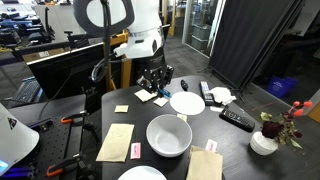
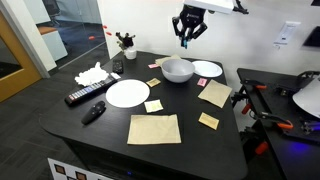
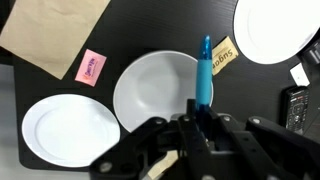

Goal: Remove the pen from the bowl and put it on the table

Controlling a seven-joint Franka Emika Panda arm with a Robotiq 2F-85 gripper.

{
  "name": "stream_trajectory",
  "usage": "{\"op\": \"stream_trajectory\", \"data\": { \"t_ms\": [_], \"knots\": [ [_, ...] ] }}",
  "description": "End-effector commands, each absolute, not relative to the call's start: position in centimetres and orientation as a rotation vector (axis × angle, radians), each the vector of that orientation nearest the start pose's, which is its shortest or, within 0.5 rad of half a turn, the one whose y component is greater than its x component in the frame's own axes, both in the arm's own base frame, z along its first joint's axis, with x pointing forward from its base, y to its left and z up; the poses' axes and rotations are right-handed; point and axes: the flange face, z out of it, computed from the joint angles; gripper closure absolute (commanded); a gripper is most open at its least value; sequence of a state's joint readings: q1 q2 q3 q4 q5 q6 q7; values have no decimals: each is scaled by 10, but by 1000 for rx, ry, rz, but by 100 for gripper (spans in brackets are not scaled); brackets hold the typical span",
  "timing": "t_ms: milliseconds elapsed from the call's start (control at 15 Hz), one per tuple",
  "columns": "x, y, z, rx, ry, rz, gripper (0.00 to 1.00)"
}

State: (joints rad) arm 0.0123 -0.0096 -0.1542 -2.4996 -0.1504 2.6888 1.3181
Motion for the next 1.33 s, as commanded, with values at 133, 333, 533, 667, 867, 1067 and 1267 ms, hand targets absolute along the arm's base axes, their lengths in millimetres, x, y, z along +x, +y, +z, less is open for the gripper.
{"op": "stream_trajectory", "data": {
  "t_ms": [133,333,533,667,867,1067,1267],
  "knots": [
    [454,6,297,-2600,1713,-273,98],
    [445,42,279,-2695,1603,-207,98],
    [435,71,265,-2774,1513,-150,98],
    [430,86,255,-2802,1469,-113,98],
    [423,104,237,-2832,1426,-57,98],
    [416,118,220,-2842,1399,0,98],
    [410,127,202,-2869,1379,47,98]
  ]
}}
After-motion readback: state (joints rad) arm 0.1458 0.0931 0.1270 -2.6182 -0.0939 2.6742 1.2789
